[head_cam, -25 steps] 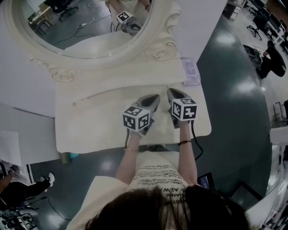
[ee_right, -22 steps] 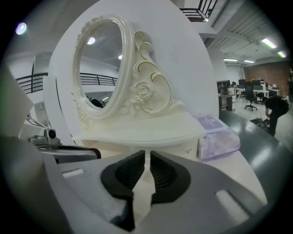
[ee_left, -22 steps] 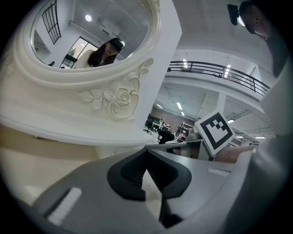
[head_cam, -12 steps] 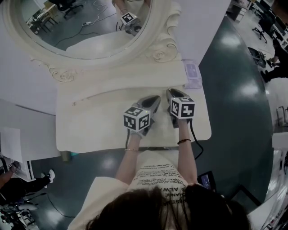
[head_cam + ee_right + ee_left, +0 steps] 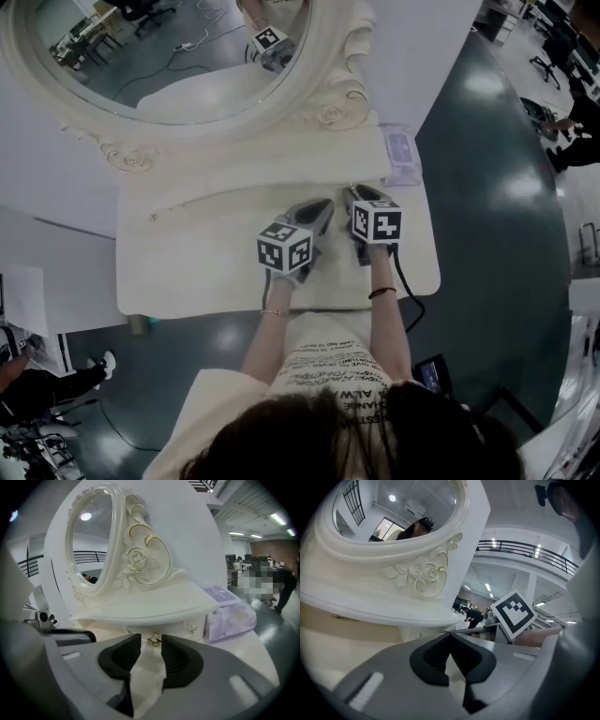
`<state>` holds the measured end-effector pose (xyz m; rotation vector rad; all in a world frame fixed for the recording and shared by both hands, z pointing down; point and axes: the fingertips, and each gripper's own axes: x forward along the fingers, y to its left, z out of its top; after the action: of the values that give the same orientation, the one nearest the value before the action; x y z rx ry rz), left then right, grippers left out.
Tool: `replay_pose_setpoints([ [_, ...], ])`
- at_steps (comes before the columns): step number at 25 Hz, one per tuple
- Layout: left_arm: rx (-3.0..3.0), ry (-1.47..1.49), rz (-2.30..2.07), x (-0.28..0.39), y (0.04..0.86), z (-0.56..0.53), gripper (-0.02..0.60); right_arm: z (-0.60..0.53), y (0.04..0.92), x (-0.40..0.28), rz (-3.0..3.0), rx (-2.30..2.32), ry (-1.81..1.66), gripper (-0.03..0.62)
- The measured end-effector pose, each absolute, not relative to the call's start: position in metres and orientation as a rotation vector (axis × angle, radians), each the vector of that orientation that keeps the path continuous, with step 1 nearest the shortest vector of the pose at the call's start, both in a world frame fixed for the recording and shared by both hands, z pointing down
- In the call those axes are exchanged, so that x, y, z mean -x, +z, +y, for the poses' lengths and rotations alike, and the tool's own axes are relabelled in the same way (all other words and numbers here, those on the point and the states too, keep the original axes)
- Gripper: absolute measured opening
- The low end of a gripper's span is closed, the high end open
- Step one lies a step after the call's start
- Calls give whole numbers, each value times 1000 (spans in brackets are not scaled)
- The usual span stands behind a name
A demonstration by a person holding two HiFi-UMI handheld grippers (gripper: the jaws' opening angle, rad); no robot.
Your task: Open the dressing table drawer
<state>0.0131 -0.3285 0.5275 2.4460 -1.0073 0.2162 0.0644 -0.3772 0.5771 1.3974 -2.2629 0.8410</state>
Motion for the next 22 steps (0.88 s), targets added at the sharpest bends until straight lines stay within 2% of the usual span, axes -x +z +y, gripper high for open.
replay_pose_setpoints([
  [16, -2432, 230, -1004, -7, 530, -334, -2, -385, 585, -61, -2192, -1418, 919, 123],
  [22, -2435, 229, -992, -8, 531, -335, -2, -387, 587, -68, -2138, -1463, 884, 101],
])
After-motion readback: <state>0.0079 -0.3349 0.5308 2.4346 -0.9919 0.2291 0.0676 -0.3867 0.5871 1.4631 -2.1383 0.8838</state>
